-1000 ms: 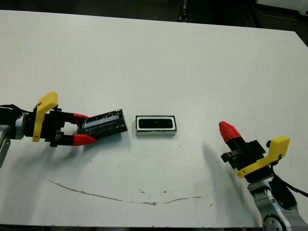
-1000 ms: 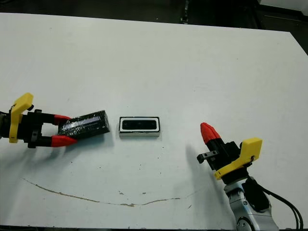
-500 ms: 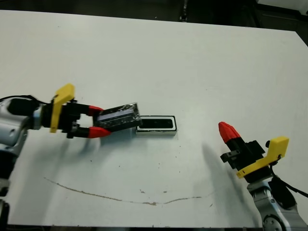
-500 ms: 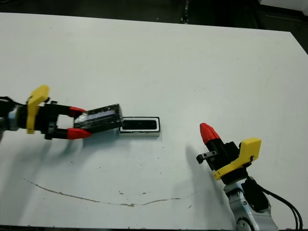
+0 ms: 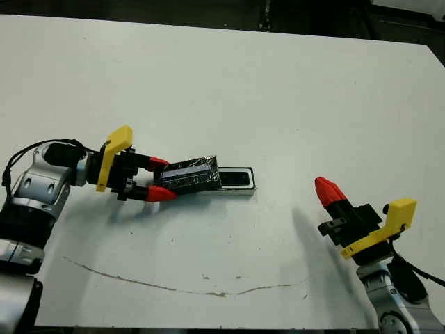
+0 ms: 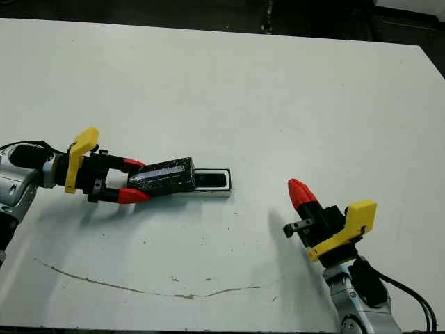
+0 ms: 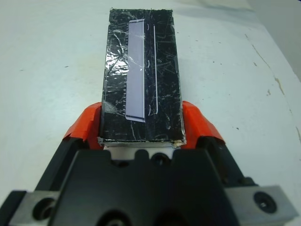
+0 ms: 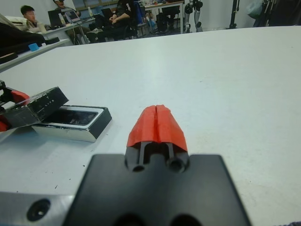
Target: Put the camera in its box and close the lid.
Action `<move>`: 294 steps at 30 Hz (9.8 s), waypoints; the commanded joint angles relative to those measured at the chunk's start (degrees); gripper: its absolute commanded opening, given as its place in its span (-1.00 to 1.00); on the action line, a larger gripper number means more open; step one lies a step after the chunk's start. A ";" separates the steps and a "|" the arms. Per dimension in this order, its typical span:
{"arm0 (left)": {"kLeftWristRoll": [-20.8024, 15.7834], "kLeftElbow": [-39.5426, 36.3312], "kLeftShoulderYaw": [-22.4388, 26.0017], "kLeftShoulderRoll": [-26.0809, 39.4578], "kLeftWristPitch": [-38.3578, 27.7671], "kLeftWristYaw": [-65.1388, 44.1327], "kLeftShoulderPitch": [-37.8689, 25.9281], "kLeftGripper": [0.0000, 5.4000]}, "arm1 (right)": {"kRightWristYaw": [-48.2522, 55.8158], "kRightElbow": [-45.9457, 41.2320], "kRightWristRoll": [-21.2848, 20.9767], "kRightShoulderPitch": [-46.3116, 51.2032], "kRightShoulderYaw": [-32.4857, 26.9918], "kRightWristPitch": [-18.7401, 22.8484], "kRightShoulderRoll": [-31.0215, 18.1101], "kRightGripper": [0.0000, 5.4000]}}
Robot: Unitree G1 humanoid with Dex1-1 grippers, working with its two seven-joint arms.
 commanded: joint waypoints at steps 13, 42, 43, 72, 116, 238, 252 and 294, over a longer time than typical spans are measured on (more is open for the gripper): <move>3.06 2.58 -2.41 -2.95 -1.32 -0.26 -1.94 0.17 | -0.37 -0.06 0.01 0.51 -0.15 0.60 -0.85 -1.00; 6.01 -1.66 -6.25 -6.13 0.53 2.51 -3.37 0.17 | -0.18 0.35 0.16 0.68 -0.07 0.22 -0.64 -1.00; 5.98 -2.03 -6.18 -6.20 1.06 2.72 -3.28 0.17 | -0.06 0.47 0.19 0.65 -0.06 0.10 -0.61 -1.00; 10.20 -20.42 -13.04 -3.53 15.93 11.09 -3.18 0.17 | -0.82 -0.13 -0.09 1.02 0.44 0.73 -0.47 -1.00; 13.39 -2.53 -16.29 -12.52 13.69 3.55 -13.68 0.17 | -0.65 0.08 0.34 1.19 0.82 1.40 -0.62 -1.00; -10.99 -50.01 14.03 -21.83 24.52 54.82 15.76 0.28 | -0.18 0.96 0.53 0.43 1.68 1.14 -0.42 -1.00; -6.88 -46.00 -0.35 -27.93 31.27 64.60 14.68 -0.49 | -2.26 -0.06 -0.35 1.00 2.24 1.41 -0.11 -1.00; 1.87 -30.91 -6.09 -29.16 37.21 67.97 16.79 -0.99 | -1.44 0.99 -0.26 1.23 2.31 0.21 0.32 -1.00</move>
